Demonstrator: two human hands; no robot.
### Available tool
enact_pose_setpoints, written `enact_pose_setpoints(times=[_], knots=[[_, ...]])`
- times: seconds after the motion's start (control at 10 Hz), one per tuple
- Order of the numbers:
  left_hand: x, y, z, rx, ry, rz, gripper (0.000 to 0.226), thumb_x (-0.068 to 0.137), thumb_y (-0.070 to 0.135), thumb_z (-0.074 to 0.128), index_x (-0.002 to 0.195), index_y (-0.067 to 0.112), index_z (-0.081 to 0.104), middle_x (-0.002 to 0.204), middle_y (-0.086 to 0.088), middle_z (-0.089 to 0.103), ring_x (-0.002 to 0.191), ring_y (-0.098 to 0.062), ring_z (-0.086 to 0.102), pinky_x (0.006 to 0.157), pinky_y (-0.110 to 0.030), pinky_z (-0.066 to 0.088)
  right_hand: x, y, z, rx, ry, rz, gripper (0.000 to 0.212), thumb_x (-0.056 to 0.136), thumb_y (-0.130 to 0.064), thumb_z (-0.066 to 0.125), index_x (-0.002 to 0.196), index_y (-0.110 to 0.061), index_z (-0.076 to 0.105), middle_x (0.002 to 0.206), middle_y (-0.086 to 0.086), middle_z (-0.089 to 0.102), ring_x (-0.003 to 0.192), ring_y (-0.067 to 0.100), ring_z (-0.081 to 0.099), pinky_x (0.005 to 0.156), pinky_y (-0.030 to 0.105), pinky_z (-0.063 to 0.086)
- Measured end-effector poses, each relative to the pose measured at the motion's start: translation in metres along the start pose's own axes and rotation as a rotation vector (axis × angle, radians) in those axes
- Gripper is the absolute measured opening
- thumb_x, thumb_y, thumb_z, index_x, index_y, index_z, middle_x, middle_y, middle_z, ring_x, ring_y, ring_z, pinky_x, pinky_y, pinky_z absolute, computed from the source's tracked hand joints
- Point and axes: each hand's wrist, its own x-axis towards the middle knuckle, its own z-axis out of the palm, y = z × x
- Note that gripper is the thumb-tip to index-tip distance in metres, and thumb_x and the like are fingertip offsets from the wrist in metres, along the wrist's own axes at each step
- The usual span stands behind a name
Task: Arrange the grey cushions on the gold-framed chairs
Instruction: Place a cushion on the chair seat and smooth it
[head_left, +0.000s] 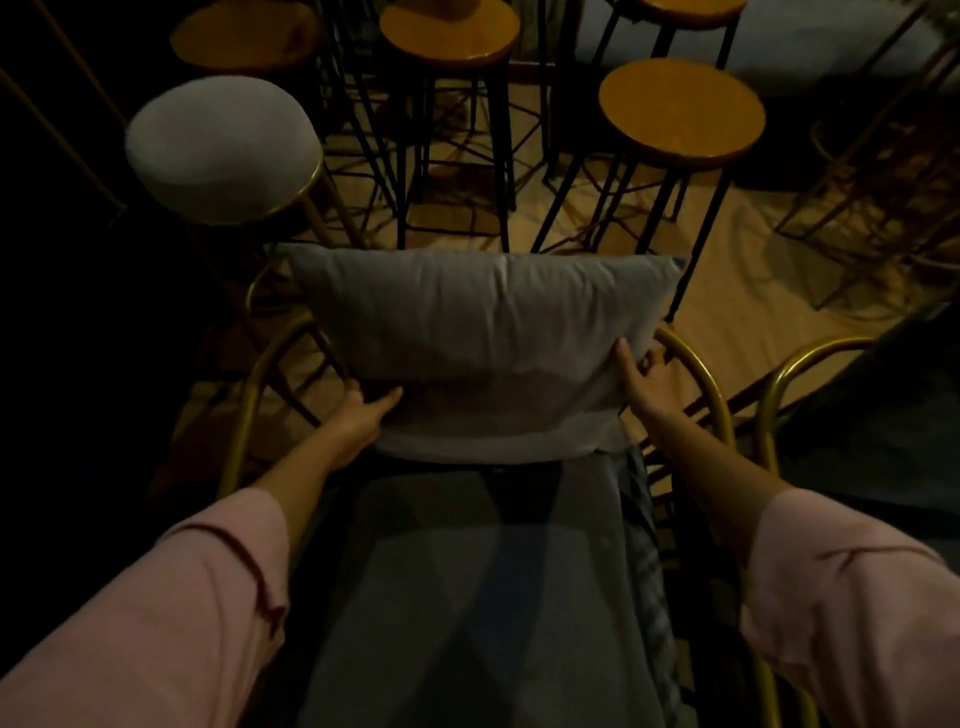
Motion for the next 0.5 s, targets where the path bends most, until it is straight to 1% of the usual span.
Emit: enact_pose_setpoints(times=[0.1, 0.2, 0.3, 0.4, 0.5], knots=[[0.017, -0.013, 0.0, 0.114, 0.051, -0.034, 0.089, 0.09, 0.038, 0.064, 0.155, 0.021, 0.007, 0.154, -0.004, 0.033, 0.135, -0.033, 0.045, 0.11, -0.051, 0.042, -0.001, 0.012, 0.004, -0.005, -0.044, 0.034, 0.085, 0.092, -0.057, 0.055, 0.158, -0.018, 0.017, 0.16, 0.006, 0.034, 0.143, 0.03, 0.039, 0.114, 0.042, 0.04], [0.003, -0.001, 0.01, 0.235, 0.148, 0.027, 0.077, 0.096, 0.03, 0.058, 0.154, 0.009, 0.013, 0.157, -0.015, 0.032, 0.138, -0.037, 0.041, 0.111, -0.045, 0.041, -0.009, 0.016, 0.0, -0.029, -0.068, 0.051, 0.085, 0.091, -0.056, 0.058, 0.157, -0.017, 0.022, 0.158, 0.008, 0.038, 0.141, 0.03, 0.043, 0.111, 0.043, 0.044], [-0.021, 0.001, 0.012, 0.307, 0.178, 0.029, 0.082, 0.094, 0.041, 0.058, 0.156, 0.018, 0.009, 0.16, -0.012, 0.027, 0.142, -0.037, 0.035, 0.116, -0.046, 0.034, -0.031, 0.027, -0.01, -0.079, -0.136, 0.131, 0.085, 0.091, -0.051, 0.063, 0.155, -0.011, 0.024, 0.156, 0.012, 0.038, 0.14, 0.034, 0.043, 0.107, 0.044, 0.045], [-0.051, -0.009, 0.016, 0.348, 0.109, 0.023, 0.084, 0.092, 0.036, 0.063, 0.156, 0.016, 0.012, 0.159, -0.012, 0.03, 0.142, -0.034, 0.036, 0.117, -0.044, 0.033, -0.062, 0.032, -0.024, -0.184, -0.213, 0.243, 0.079, 0.093, -0.04, 0.066, 0.154, -0.008, 0.026, 0.153, 0.016, 0.041, 0.135, 0.036, 0.046, 0.102, 0.044, 0.044], [-0.085, -0.014, 0.033, 0.384, 0.081, 0.057, 0.087, 0.091, 0.031, 0.067, 0.157, 0.013, 0.012, 0.16, -0.014, 0.028, 0.144, -0.034, 0.033, 0.117, -0.041, 0.031, -0.089, 0.03, -0.036, -0.267, -0.302, 0.221, 0.054, 0.098, -0.031, 0.06, 0.145, -0.014, 0.039, 0.142, 0.009, 0.049, 0.128, 0.028, 0.048, 0.101, 0.033, 0.04]])
